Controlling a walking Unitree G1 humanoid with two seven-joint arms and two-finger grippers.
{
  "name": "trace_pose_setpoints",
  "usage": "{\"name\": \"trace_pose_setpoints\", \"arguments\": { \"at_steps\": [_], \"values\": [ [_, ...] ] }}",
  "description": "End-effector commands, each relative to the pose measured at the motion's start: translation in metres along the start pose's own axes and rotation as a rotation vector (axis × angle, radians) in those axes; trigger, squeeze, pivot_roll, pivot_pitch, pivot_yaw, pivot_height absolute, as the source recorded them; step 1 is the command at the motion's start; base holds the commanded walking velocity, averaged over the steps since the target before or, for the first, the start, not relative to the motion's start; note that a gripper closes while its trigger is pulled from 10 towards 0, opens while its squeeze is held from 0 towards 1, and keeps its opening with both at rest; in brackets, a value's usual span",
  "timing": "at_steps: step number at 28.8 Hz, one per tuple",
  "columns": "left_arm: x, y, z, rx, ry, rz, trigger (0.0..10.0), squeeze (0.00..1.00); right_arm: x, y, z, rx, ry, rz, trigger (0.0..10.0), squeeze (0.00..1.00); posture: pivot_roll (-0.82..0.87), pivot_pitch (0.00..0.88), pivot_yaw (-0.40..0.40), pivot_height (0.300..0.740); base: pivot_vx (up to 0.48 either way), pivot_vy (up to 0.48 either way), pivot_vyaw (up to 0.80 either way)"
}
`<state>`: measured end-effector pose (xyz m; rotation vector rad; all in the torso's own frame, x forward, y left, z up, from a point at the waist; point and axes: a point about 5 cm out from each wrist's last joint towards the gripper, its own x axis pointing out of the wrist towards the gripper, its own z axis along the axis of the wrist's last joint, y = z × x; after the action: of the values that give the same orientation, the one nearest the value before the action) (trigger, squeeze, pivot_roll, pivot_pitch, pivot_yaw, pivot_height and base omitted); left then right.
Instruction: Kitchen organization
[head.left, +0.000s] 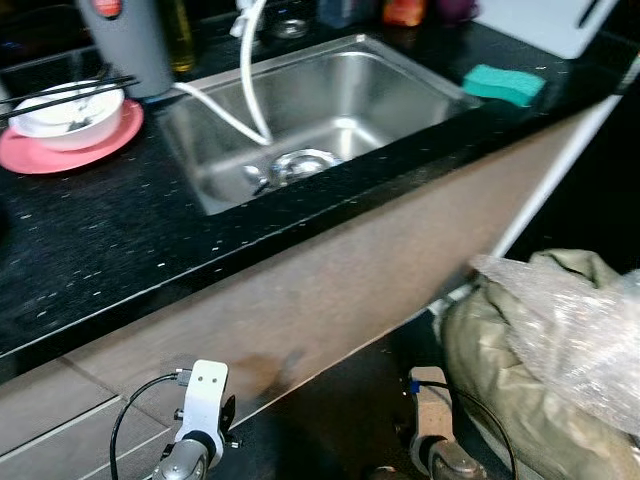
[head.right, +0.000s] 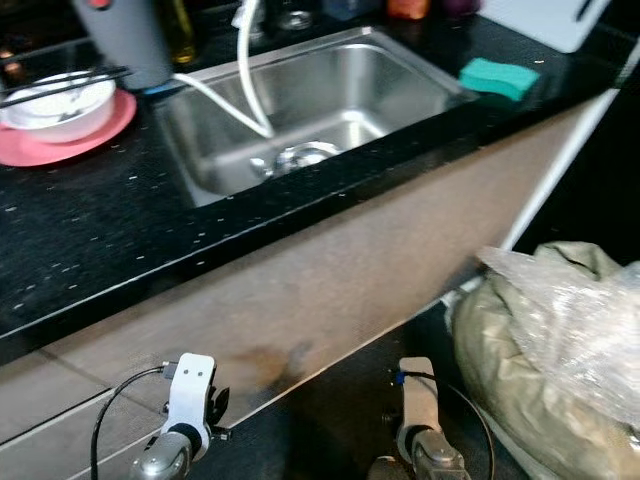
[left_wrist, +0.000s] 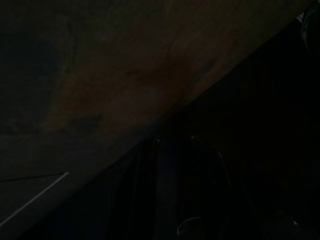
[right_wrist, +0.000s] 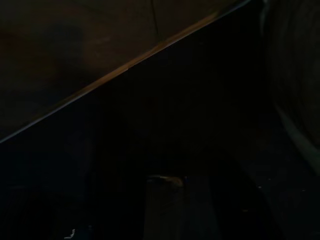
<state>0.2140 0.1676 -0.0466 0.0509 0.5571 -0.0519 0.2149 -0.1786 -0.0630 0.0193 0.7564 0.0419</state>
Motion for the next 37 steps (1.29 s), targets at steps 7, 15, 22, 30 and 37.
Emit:
{"name": "trace_pose_setpoints", "arguments": {
  "at_steps": [7,15,22,30,37],
  "values": [
    [-0.0069,0.0082,-0.0179,-0.039,0.067,0.034,10.0,0.00,-0.0011,0.0086,-0.0108,0.007,0.051,0.036,10.0,0.00,0.02,0.109,0.015,0.740,0.000,0.000,0.00],
    [-0.0085,0.0122,-0.0209,-0.062,0.077,0.065,10.0,0.00,-0.0015,0.0072,-0.0105,-0.003,0.042,0.036,10.0,0.00,0.02,0.106,0.010,0.740,0.000,0.000,0.00],
    [-0.0080,0.0120,-0.0214,-0.062,0.086,0.063,10.0,0.00,-0.0018,0.0063,-0.0110,-0.007,0.044,0.031,10.0,0.00,0.02,0.116,0.013,0.740,0.000,0.000,0.00],
    [-0.0074,0.0098,-0.0205,-0.039,0.083,0.047,10.0,0.00,-0.0026,0.0062,-0.0131,-0.008,0.047,0.028,10.0,0.00,0.02,0.130,0.009,0.740,0.000,0.000,0.00],
    [-0.0084,0.0070,-0.0210,-0.018,0.078,0.032,10.0,0.00,-0.0027,0.0069,-0.0142,-0.015,0.054,0.032,10.0,0.00,0.02,0.146,0.009,0.740,0.000,0.000,0.00]
  ]
}}
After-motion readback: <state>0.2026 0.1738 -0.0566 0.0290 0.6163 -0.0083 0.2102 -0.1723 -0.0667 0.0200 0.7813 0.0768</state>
